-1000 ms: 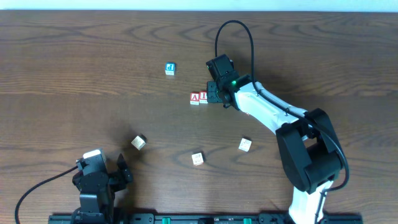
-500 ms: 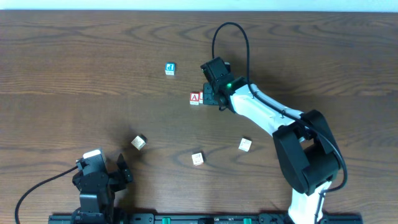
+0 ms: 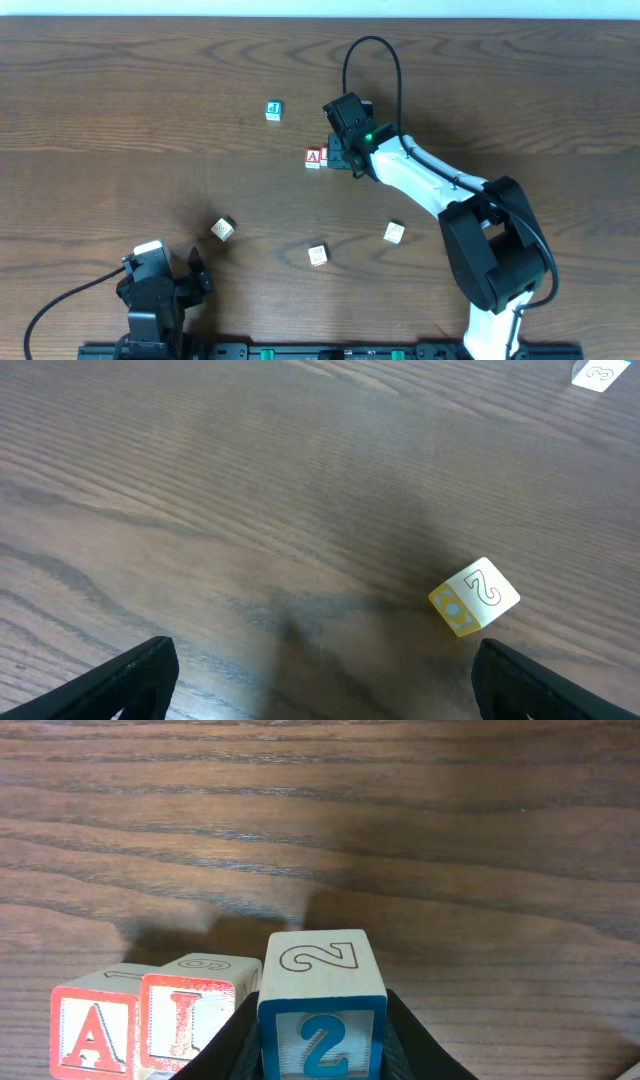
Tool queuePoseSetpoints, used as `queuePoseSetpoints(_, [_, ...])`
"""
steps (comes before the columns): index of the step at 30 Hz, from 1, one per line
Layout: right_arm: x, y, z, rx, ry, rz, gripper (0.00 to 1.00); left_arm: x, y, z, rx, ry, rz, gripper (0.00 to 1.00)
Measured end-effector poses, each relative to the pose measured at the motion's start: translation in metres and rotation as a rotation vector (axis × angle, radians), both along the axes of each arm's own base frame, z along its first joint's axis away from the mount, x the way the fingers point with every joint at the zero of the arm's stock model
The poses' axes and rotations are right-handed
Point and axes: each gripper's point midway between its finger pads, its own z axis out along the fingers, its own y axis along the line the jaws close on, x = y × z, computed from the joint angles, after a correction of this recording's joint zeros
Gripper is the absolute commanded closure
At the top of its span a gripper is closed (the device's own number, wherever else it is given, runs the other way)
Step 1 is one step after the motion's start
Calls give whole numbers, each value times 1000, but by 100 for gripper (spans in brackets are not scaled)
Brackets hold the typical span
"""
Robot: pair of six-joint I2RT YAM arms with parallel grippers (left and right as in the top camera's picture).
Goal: Spell out Ai2
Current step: 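Lower the '2' block onto the table right of the 'I' block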
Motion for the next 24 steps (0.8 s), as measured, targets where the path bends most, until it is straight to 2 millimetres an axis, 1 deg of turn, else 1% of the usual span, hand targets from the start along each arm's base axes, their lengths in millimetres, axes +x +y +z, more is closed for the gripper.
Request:
queuePoseSetpoints(10, [-2,0,-8,-7,13,-1,98,0,0,0,0,0,0,5])
queuePoseSetpoints(24, [-6,0,-10,-6,32,4,97,0,0,0,0,0,0,5])
